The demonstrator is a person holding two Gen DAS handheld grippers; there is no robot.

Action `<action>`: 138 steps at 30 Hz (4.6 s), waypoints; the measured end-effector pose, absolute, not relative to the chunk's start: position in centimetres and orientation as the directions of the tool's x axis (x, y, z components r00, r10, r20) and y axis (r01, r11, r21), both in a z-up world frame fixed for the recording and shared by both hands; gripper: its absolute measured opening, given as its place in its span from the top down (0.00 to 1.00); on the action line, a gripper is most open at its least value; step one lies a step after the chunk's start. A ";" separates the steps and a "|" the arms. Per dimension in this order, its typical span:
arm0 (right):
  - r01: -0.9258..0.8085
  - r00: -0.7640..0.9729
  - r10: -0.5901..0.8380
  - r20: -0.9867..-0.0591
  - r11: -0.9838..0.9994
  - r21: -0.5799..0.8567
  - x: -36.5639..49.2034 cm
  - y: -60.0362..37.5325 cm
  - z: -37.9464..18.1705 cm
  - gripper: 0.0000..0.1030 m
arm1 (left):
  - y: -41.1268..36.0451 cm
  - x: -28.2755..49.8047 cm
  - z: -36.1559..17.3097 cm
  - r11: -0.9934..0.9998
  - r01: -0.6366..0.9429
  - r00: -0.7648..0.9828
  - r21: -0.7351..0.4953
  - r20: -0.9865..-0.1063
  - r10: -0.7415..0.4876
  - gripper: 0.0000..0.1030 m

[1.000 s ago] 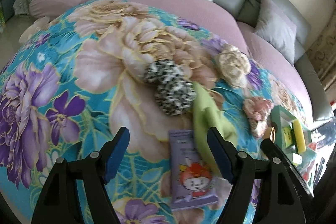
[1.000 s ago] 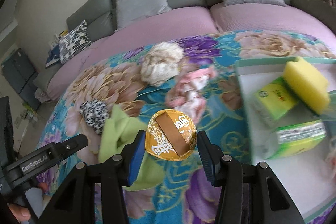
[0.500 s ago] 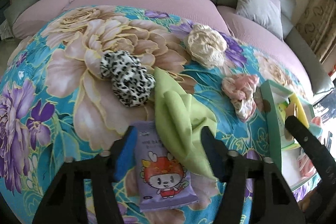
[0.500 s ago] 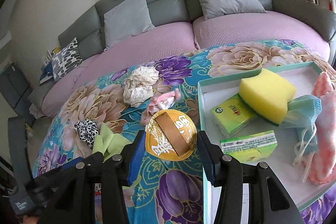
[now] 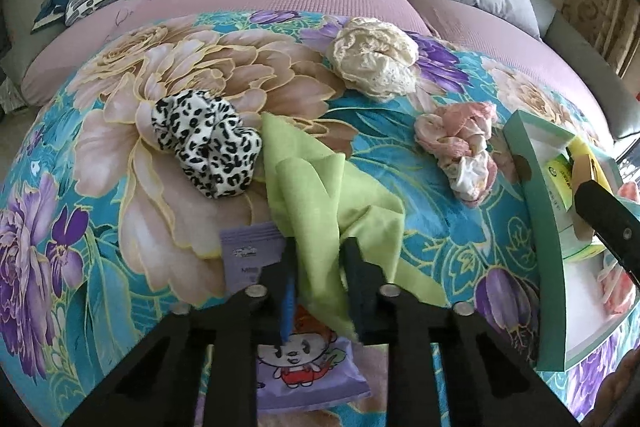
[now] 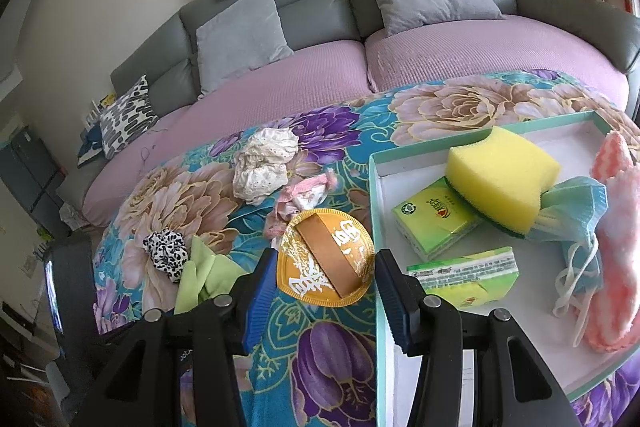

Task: Organize soft objects
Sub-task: 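Grasp the orange round pad with the right tool while the left tool grasps the green cloth, then carry the green cloth and orange pad over the tray with both tools, then release the orange pad and green cloth into the tray, opening both tools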

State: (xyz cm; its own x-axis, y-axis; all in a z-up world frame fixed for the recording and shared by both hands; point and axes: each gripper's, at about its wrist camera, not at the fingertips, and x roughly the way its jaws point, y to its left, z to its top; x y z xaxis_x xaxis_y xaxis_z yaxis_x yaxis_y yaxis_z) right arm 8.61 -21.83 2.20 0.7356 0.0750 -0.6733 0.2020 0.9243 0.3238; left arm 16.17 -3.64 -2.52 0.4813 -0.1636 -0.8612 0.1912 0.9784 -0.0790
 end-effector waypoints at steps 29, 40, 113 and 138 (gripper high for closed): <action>0.216 0.794 0.048 -0.606 0.910 0.354 6.5 -23.7 4.9 0.49 | -4.5 12.0 5.9 0.918 0.332 0.735 -0.216 -0.551 -0.396 0.94; 0.318 0.812 -0.061 -0.580 0.880 0.352 3.8 -28.1 6.1 0.49 | -9.8 10.1 7.0 0.855 0.462 0.694 -0.236 -0.505 -0.514 0.94; 0.703 0.530 -0.366 -0.765 0.695 0.154 -0.8 -39.3 2.0 0.32 | -18.4 8.4 1.3 0.772 0.573 0.397 -0.273 -0.732 -0.554 0.49; 0.647 0.613 -0.377 -0.694 0.743 0.168 -0.1 -36.5 4.9 0.19 | -9.0 13.6 0.9 0.939 0.210 0.583 -0.272 -0.736 -0.344 0.16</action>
State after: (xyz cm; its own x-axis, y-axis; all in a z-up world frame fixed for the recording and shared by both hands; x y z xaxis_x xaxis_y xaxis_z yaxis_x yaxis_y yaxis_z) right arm -0.11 -36.46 4.90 0.6133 -0.3774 -0.6939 0.6475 0.7434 0.1679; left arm 13.63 -8.96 0.88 0.5829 -0.3438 -0.7362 0.2098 0.9390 -0.2725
